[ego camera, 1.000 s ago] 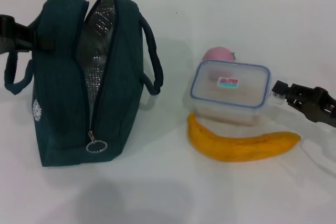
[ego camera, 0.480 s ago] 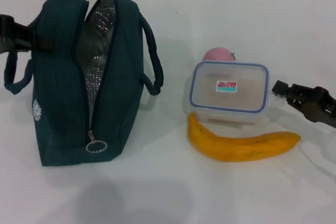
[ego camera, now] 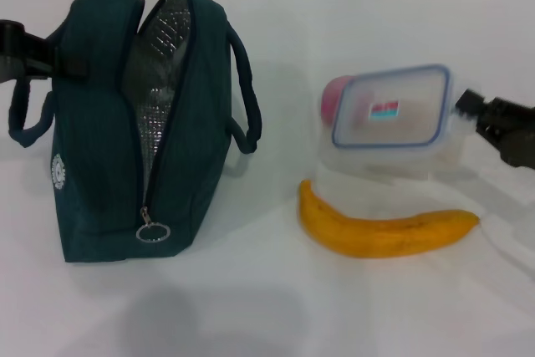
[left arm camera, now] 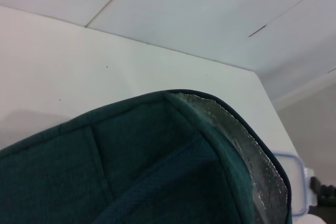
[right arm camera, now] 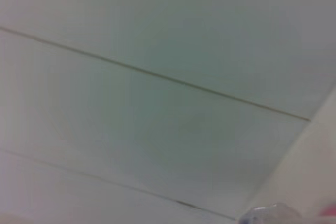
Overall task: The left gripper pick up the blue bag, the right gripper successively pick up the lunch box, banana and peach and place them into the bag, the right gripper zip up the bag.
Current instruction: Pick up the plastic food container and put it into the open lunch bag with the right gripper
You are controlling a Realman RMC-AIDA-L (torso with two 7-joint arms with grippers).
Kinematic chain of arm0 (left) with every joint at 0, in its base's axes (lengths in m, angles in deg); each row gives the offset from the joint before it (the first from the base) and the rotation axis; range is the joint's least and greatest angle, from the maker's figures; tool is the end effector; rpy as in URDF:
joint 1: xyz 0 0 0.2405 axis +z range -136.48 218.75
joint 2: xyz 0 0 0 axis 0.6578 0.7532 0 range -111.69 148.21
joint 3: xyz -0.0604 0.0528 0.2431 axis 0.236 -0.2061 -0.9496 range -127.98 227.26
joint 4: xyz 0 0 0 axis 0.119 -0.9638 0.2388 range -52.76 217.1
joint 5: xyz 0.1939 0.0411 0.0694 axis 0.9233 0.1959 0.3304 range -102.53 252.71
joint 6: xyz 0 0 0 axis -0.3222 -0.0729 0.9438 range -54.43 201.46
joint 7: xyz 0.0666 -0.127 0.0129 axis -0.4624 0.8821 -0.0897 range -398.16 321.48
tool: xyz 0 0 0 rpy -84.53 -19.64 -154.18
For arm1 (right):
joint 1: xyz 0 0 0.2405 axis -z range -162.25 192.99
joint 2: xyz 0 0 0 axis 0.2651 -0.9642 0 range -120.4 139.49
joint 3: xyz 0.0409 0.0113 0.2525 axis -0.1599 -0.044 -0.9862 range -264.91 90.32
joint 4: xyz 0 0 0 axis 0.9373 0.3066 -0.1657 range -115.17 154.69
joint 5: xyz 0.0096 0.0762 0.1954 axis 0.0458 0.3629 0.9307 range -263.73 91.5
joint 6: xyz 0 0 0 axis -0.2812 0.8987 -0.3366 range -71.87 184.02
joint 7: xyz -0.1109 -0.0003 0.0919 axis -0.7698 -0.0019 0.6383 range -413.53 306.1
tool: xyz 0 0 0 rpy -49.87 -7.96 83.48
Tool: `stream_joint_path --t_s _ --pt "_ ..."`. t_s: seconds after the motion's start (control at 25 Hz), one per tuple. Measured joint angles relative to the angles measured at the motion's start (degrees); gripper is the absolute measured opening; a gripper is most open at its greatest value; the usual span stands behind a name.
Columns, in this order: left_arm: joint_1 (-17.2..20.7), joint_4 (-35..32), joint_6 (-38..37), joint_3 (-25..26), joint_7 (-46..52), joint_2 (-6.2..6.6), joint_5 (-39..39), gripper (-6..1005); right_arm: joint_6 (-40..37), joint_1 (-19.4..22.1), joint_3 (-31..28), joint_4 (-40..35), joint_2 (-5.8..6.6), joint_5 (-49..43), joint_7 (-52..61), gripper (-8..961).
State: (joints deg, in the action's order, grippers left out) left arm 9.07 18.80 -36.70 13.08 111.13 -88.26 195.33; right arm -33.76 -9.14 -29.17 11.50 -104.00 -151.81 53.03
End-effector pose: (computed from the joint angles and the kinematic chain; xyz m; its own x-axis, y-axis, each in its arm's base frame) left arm -0.2354 0.3374 0.1502 0.3123 0.8894 0.3337 0.9326 -0.3539 0.0705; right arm 0.2965 0.2944 -0.0006 -0.1965 -0.7048 -0.6816 -0.7806 -0.3083 0.5438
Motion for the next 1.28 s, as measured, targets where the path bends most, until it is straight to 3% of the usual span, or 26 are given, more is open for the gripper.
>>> stream_joint_path --t_s 0.4,0.64,0.96,1.28 --pt "-0.26 0.00 0.00 -0.26 -0.04 -0.13 -0.19 37 -7.12 0.46 -7.52 0.09 -0.32 0.36 3.57 125" --pt "-0.52 0.05 -0.03 -0.45 0.09 -0.19 -2.16 37 -12.36 -1.57 -8.38 -0.31 -0.84 4.75 6.00 132" --pt "-2.10 0.47 -0.15 -0.53 0.33 -0.94 -2.36 37 -15.96 -9.22 -8.01 0.07 -2.45 7.29 8.31 141" --pt "-3.55 0.63 -0.03 -0.96 0.37 -2.50 -2.18 37 -16.09 -16.99 -6.60 4.65 -2.65 6.90 8.06 151"
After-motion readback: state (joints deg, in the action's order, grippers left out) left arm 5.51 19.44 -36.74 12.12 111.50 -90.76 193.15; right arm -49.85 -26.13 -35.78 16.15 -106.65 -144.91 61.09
